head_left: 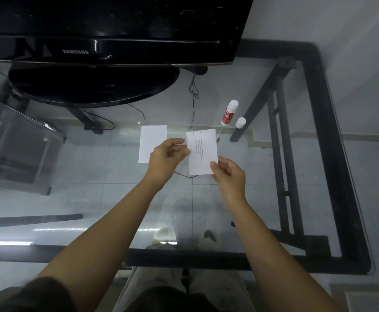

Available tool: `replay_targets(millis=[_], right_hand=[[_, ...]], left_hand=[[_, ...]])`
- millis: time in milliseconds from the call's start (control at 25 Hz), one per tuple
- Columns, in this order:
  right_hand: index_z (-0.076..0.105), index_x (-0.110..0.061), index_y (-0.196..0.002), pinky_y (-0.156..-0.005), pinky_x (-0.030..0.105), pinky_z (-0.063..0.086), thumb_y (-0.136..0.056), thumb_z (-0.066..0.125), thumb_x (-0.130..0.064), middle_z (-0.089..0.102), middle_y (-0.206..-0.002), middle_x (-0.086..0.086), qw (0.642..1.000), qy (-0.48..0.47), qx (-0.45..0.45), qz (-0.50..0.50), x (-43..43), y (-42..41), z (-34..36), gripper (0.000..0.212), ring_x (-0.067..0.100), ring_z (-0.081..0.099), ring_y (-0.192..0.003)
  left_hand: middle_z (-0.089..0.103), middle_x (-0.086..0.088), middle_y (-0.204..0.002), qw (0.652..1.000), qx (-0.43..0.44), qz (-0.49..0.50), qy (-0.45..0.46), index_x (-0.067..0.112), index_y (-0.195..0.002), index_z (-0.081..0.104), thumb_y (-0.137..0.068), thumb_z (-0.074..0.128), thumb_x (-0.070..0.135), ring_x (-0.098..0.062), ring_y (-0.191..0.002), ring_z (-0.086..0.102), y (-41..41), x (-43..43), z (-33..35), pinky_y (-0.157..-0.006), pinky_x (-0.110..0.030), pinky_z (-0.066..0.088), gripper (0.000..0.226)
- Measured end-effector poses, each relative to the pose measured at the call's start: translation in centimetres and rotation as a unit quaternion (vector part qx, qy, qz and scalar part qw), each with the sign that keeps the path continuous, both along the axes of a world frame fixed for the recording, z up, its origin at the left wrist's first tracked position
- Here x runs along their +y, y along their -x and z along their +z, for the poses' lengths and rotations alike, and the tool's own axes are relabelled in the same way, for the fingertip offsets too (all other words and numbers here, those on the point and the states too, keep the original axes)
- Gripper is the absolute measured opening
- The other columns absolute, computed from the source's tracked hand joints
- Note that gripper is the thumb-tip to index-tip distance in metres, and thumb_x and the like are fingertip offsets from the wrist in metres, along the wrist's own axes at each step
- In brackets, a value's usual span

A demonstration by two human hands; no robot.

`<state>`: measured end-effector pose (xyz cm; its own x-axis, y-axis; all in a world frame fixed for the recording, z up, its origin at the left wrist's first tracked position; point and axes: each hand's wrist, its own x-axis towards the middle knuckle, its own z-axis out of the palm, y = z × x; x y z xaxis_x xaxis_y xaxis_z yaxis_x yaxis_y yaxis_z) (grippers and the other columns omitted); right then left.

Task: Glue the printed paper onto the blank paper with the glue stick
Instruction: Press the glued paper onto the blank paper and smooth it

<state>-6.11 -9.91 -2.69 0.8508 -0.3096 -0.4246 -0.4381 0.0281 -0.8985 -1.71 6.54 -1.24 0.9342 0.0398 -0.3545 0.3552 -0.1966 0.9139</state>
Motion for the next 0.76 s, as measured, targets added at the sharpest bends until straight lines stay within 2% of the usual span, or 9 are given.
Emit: replay_targets(millis=[80, 160, 280, 480, 640, 760], right_hand=[[0.067, -0.019, -0.103, -0.076, 0.021, 0.054, -0.086, 0.064, -0.015, 0.070, -0.104, -0.001, 0.999, -0.035, -0.015, -0.022, -0.3, 0.2, 0.2, 0.017, 0.009, 0.066, -0.094], [0.067, -0.015, -0.107, -0.077, 0.020, 0.055, -0.086, 0.064, -0.015, 0.069, -0.104, -0.005, 0.999, -0.012, -0.036, -0.026, -1.1, 0.3, 0.5, 0.022, 0.005, 0.066, -0.093], [0.066, -0.011, -0.111, -0.075, 0.018, 0.055, -0.085, 0.066, -0.015, 0.068, -0.104, -0.006, 0.997, 0.025, -0.065, -0.036, -2.4, 0.4, 1.0, 0.027, 0.003, 0.066, -0.093], [0.064, -0.012, -0.115, -0.072, 0.018, 0.055, -0.085, 0.066, -0.015, 0.066, -0.101, -0.014, 0.991, 0.076, -0.089, -0.057, -3.2, 0.5, 1.5, 0.030, -0.005, 0.065, -0.087], [0.064, -0.015, -0.115, -0.071, 0.016, 0.054, -0.085, 0.066, -0.016, 0.065, -0.105, -0.011, 0.984, 0.116, -0.107, -0.080, -3.7, 0.7, 1.8, 0.030, -0.001, 0.064, -0.087], [0.065, -0.015, -0.113, -0.067, 0.010, 0.052, -0.084, 0.066, -0.015, 0.063, -0.106, -0.009, 0.973, 0.163, -0.144, -0.080, -4.2, 1.1, 1.9, 0.029, 0.003, 0.063, -0.090]], left_hand=[[0.067, -0.005, -0.111, 0.981, -0.105, -0.047, -0.154, 0.013, -0.113, 0.063, -0.088, 0.060, 0.016, -0.016, -0.099, 0.062, -0.2, 1.5, 0.0, -0.086, -0.011, 0.044, 0.026], [0.064, -0.015, -0.119, 0.933, -0.187, -0.096, -0.293, 0.006, -0.117, 0.062, -0.089, 0.057, 0.009, -0.029, -0.108, 0.056, -0.6, 4.1, -0.5, -0.094, -0.025, 0.039, 0.028], [0.059, -0.023, -0.124, 0.875, -0.217, -0.154, -0.405, 0.000, -0.116, 0.062, -0.086, 0.061, 0.006, -0.043, -0.108, 0.052, -0.5, 8.1, -1.5, -0.094, -0.044, 0.042, 0.030], [0.063, -0.024, -0.117, 0.850, -0.255, -0.205, -0.413, -0.002, -0.109, 0.065, -0.081, 0.069, 0.013, -0.042, -0.098, 0.056, 0.1, 5.2, -2.0, -0.088, -0.046, 0.047, 0.032], [0.064, -0.023, -0.116, 0.852, -0.280, -0.232, -0.377, -0.003, -0.108, 0.064, -0.081, 0.069, 0.013, -0.042, -0.097, 0.056, 0.7, 0.7, -2.3, -0.087, -0.044, 0.048, 0.032], [0.063, -0.022, -0.119, 0.859, -0.268, -0.224, -0.375, -0.004, -0.113, 0.062, -0.084, 0.066, 0.015, -0.042, -0.102, 0.055, 1.1, -0.6, -2.4, -0.090, -0.043, 0.046, 0.035]])
